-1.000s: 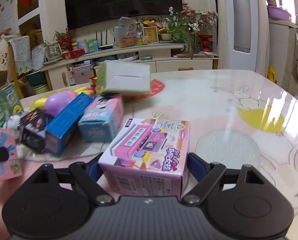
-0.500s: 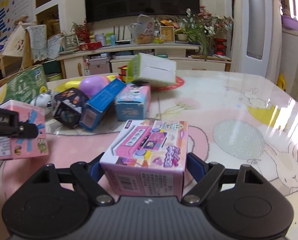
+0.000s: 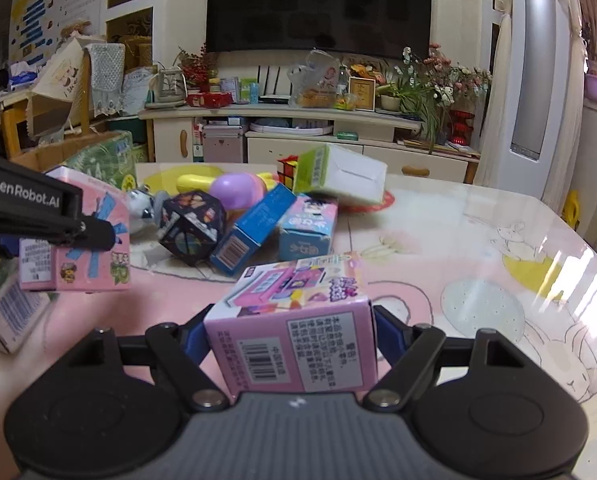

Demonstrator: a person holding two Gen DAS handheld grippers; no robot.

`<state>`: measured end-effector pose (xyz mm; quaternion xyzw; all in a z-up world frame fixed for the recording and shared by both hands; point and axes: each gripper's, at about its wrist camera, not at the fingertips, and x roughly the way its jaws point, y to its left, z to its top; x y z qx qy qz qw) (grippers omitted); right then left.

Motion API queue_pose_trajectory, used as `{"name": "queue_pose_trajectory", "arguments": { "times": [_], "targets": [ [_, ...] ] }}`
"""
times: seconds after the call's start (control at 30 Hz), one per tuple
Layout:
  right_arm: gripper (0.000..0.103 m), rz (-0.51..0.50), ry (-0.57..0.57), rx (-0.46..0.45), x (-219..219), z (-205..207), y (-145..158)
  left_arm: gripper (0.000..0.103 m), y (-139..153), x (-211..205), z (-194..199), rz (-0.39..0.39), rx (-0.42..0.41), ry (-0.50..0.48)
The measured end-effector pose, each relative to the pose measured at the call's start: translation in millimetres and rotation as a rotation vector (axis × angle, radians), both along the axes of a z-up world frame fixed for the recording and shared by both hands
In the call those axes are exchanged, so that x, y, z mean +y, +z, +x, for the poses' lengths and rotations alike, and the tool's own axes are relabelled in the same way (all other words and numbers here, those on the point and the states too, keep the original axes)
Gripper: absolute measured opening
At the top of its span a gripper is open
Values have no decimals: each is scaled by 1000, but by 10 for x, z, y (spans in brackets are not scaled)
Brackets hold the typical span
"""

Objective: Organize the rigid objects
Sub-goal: 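Lift and carry both pink boxes toward the cardboard box with both grippers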

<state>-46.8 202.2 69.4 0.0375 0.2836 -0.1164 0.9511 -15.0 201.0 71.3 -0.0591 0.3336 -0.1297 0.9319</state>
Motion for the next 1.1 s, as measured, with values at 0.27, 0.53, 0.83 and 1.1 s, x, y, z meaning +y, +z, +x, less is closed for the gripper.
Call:
{"name": "queue_pose_trajectory", "arguments": {
  "times": [0.27, 0.53, 0.83, 1.1],
  "targets": [
    [79, -7, 57, -60, 179, 27, 293, 57, 322, 157, -18, -30, -80, -1],
    [79, -20, 149, -114, 483, 92, 534, 58, 561, 541, 63, -67, -118, 68],
    [79, -3, 279, -183, 904, 250, 779, 58, 611, 1010, 300, -62, -120, 232],
    [79, -15, 424, -197, 1335, 455, 817, 58, 571, 1240, 422, -62, -74, 336]
  ]
}}
